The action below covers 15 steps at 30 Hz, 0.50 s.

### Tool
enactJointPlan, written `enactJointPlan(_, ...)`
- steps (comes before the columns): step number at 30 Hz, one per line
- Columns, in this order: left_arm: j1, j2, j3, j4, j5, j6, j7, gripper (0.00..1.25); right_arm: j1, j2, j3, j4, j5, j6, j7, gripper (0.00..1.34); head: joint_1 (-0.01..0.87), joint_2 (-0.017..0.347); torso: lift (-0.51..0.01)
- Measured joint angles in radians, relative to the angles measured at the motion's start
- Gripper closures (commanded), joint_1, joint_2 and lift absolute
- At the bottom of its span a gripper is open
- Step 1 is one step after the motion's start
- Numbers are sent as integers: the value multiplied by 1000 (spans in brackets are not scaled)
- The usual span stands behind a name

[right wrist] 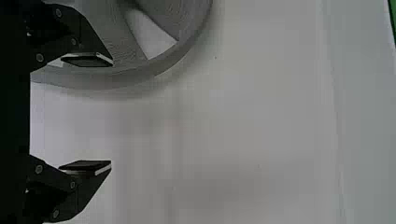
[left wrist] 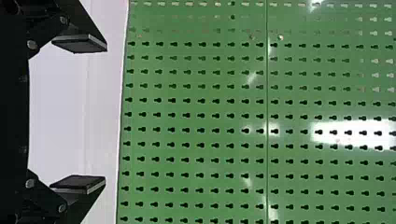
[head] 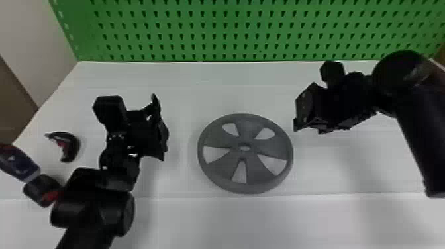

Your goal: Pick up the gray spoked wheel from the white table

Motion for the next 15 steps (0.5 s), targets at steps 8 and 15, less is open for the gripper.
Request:
enactJointPlan(8,-3,10,-11,0,3,9,0,265,-66,-42,77,95,-85,-1,0,483,806,44,-98)
enactJointPlan(15,-4,14,-15,0,5,12,0,265,-130,-84,163,206,-191,-3,0,483,806,44,-98)
